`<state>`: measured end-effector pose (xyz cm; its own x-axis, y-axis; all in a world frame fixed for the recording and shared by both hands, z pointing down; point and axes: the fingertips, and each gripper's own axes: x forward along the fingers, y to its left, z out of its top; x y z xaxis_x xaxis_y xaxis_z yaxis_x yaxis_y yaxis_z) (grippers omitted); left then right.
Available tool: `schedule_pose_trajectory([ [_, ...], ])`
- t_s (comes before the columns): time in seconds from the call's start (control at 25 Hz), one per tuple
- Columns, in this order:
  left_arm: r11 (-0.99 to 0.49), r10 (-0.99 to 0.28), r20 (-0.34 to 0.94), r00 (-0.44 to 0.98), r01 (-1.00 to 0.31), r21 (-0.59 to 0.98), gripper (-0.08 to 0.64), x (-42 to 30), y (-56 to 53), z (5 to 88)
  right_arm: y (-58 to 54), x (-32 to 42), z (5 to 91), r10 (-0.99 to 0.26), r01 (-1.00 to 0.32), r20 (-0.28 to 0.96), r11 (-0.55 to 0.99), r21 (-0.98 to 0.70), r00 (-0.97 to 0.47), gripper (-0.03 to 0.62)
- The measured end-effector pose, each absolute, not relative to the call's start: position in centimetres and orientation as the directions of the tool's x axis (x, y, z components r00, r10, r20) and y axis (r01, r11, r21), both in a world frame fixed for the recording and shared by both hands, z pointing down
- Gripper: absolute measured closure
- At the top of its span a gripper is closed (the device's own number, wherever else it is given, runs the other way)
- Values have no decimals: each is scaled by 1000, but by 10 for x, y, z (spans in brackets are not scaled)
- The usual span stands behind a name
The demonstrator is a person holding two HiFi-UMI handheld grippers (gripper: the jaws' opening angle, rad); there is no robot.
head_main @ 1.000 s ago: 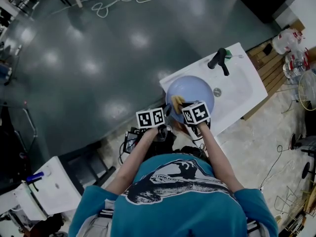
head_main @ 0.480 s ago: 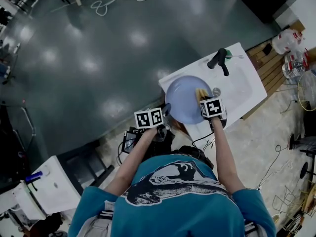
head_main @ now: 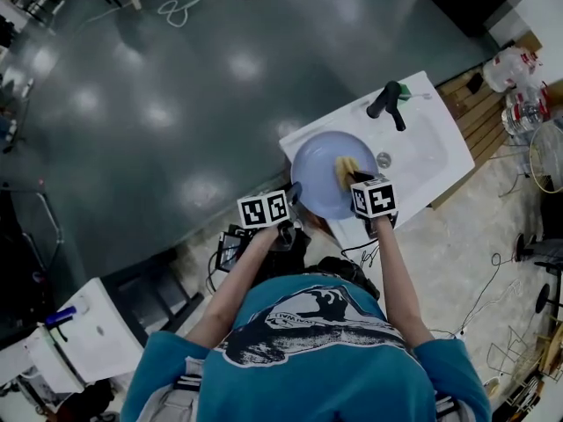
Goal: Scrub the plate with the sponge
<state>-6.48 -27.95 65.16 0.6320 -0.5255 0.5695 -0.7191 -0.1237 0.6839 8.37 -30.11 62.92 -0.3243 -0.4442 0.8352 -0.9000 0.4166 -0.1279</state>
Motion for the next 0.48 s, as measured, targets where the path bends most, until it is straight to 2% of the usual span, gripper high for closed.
schedule_pose_trajectory([
  [0.24,-105,-536,576,617,-726,679,480,-65,-280,652,-254,-2,626,-322,-773,806,586,-243,-497,560],
  [0.48,-90,-541,590,600,-738,669,485,-66,-282,652,-236,-13,645,-257,-737,840,638,-224,-478,560],
])
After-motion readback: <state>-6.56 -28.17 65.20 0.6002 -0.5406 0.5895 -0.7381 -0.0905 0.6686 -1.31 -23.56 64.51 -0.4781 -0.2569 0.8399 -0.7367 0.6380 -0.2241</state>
